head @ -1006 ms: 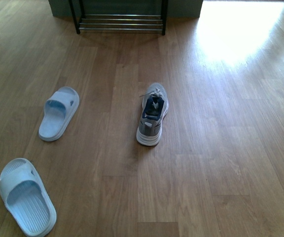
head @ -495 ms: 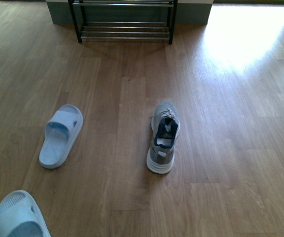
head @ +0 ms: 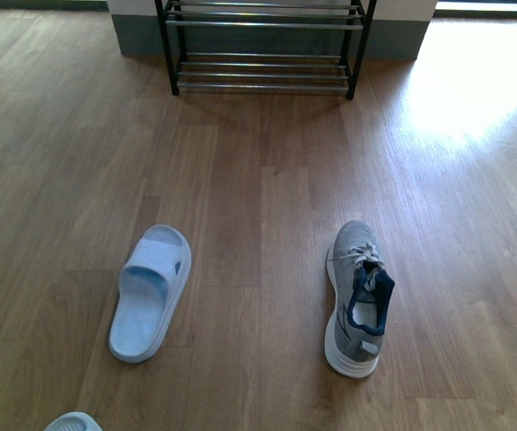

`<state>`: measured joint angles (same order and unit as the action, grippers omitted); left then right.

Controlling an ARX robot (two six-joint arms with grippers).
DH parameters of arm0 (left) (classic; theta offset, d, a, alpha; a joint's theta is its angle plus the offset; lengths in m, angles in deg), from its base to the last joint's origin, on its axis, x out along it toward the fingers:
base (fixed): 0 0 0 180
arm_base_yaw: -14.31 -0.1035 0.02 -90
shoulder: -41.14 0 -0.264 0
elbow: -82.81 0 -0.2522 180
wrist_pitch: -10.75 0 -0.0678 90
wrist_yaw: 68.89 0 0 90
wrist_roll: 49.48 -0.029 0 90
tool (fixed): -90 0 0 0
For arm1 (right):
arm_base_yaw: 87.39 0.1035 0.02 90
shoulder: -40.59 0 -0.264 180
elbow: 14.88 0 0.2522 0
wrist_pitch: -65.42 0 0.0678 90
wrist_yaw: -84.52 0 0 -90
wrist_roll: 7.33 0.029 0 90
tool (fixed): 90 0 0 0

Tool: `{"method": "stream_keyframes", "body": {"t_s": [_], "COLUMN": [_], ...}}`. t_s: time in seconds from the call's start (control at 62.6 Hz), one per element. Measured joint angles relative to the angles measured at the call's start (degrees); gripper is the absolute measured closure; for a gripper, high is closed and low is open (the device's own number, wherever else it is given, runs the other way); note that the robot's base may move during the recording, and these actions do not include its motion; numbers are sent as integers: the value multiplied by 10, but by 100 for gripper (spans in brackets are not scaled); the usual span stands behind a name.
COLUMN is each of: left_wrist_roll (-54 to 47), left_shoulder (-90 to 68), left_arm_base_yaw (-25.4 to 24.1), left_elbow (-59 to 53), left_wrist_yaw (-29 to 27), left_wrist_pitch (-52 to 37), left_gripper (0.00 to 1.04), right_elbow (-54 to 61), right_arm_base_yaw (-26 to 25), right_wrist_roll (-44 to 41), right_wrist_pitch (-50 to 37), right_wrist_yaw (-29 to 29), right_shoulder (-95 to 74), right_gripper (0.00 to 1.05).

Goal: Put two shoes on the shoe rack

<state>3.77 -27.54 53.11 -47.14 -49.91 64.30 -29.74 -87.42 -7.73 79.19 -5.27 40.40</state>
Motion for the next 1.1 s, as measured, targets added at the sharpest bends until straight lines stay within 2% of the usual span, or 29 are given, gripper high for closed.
{"method": "stream_keyframes", "body": {"t_s": [0.431,0.463,0.479,0.495,0.511,0.543,0.575,0.687,0.751,0.926,1.102], "left_wrist_roll": [0,0,0,0,0,0,0,0,0,0,0], "left_shoulder": [-1,-1,-1,-1,-1,-1,-1,-1,-1,-1,-1], "left_arm_base_yaw": [0,0,0,0,0,0,0,0,0,0,0], "left_elbow": [0,0,0,0,0,0,0,0,0,0,0], "left_wrist_yaw": [0,1,1,1,1,1,1,3,2,2,2], "left_wrist_pitch": [0,0,0,0,0,0,0,0,0,0,0], "left_gripper": [104,104,104,104,104,104,104,104,104,104,104], "right_elbow": [0,-4,-10,-12,-15,-16,-16,-20,-28,-92,-172], "right_arm_base_yaw": [0,-10,-21,-24,-29,-24,-14,34,60,93,102], "right_wrist_roll": [0,-13,-23,-26,-42,-62,-79,-120,-137,-143,-121], "right_wrist_pitch": [0,15,32,36,47,45,33,-79,-171,-377,-463], "right_wrist_yaw": [-1,42,82,90,130,173,190,162,144,99,70], "right_shoulder": [0,-10,-21,-28,-45,-81,-119,-285,-417,-766,-1054], "right_gripper": [9,9,9,9,9,9,9,9,9,9,9]}}
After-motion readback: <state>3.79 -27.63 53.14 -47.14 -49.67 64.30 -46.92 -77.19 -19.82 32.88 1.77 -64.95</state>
